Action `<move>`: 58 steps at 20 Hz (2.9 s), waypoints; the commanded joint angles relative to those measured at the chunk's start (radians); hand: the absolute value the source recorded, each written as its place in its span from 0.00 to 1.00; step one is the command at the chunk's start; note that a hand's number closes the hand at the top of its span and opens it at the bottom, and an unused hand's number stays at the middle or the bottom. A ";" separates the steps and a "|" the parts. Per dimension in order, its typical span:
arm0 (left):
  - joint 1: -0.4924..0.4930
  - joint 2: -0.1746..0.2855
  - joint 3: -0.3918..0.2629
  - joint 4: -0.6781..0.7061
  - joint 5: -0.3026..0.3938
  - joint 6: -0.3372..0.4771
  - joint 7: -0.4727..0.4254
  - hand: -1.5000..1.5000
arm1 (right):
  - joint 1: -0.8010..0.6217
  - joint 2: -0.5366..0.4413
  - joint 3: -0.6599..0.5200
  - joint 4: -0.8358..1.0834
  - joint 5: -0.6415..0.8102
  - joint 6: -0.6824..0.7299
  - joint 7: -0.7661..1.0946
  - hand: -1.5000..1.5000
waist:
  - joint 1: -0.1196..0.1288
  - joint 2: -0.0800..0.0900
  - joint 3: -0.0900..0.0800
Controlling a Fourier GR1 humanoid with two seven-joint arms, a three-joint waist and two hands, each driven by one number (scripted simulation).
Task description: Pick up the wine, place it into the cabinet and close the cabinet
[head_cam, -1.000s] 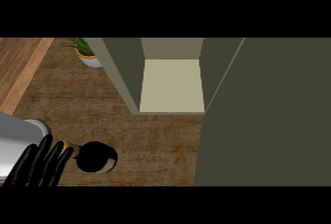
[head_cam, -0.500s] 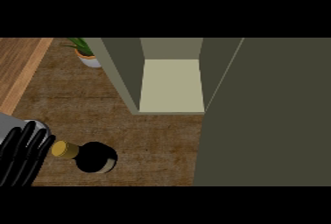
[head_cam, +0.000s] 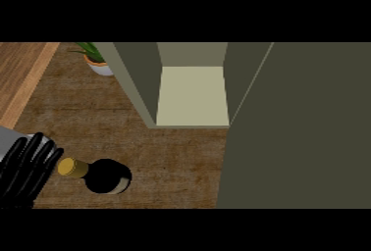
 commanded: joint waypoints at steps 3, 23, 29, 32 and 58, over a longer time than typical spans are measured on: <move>0.002 0.011 0.071 0.095 0.048 -0.085 -0.039 0.00 | -0.027 -0.009 -0.031 -0.097 -0.060 0.007 0.084 0.00 | 0.003 0.001 0.000; -0.052 -0.078 0.077 0.497 -0.204 -0.178 -0.410 0.00 | 0.004 0.014 -0.021 -0.155 -0.064 0.013 0.090 0.00 | -0.002 0.000 0.000; -0.119 -0.062 0.083 0.591 -0.186 -0.214 -0.422 0.00 | -0.097 0.032 0.025 -0.100 -0.002 -0.024 0.121 0.00 | 0.002 0.001 0.000; -0.113 -0.045 0.105 0.619 -0.174 -0.242 -0.451 0.00 | -0.003 0.018 -0.024 -0.152 -0.070 0.005 0.110 0.00 | -0.001 0.000 0.001; -0.296 -0.060 0.091 1.098 -0.330 -0.255 -0.742 0.00 | -0.044 0.005 -0.091 -0.135 -0.117 0.038 0.135 0.00 | -0.004 0.001 0.000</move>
